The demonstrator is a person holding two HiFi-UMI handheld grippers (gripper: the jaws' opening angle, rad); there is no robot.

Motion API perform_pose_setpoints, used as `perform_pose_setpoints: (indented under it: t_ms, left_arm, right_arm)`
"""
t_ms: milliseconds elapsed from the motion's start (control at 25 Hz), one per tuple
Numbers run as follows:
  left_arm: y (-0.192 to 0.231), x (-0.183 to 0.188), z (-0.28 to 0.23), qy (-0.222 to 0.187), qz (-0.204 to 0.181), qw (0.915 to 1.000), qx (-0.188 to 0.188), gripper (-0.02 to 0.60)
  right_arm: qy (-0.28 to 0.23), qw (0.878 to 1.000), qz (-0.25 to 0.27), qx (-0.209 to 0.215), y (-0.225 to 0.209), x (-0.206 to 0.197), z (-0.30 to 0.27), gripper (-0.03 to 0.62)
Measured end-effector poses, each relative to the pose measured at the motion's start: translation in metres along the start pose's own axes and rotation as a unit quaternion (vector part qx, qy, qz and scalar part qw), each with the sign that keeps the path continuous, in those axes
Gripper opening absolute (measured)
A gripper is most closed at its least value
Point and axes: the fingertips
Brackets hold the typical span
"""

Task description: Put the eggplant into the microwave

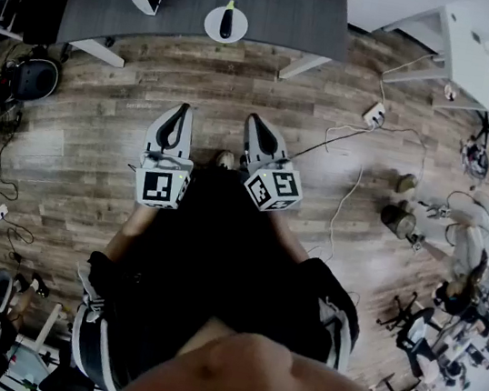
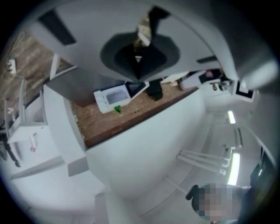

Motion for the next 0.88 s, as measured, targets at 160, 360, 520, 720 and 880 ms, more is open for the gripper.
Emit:
perform_pose_setpoints:
  t_ms: [160,360,520,720,880]
  left_arm:
    - [0.007,0.007,0.002,-0.004,0.002,1.0,0.0,0.037]
    - [0.011,0.006,0.002,-0.004,0.002,1.0,-0.001,0.037]
    - [0.019,0.006,0.002,-0.003,0.003,1.0,-0.004,0.037]
    - [0.032,0.009,0.007,-0.003,0.01,0.9999,-0.009,0.037]
    - [0.043,0.012,0.011,-0.003,0.015,0.9998,-0.013,0.037]
  right_arm:
    - [-0.001,1.0,0.001,0.002,0.008,0.002,-0.004,0.032]
    - [-0.002,1.0,-0.001,0.01,0.014,0.003,-0.008,0.032]
    - [-0.017,1.0,-0.02,0.008,0.016,0.006,-0.013,0.032]
    - [-0.019,1.0,-0.021,-0.003,0.025,0.008,-0.02,0.032]
    - [-0.016,1.0,-0.02,-0.012,0.034,0.007,-0.025,0.032]
Point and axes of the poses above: the fingertips, and each gripper's own axes: z backward along the fingers, y to its left, x out of its top, and after that the axes turned 10 degrees about z, right-handed
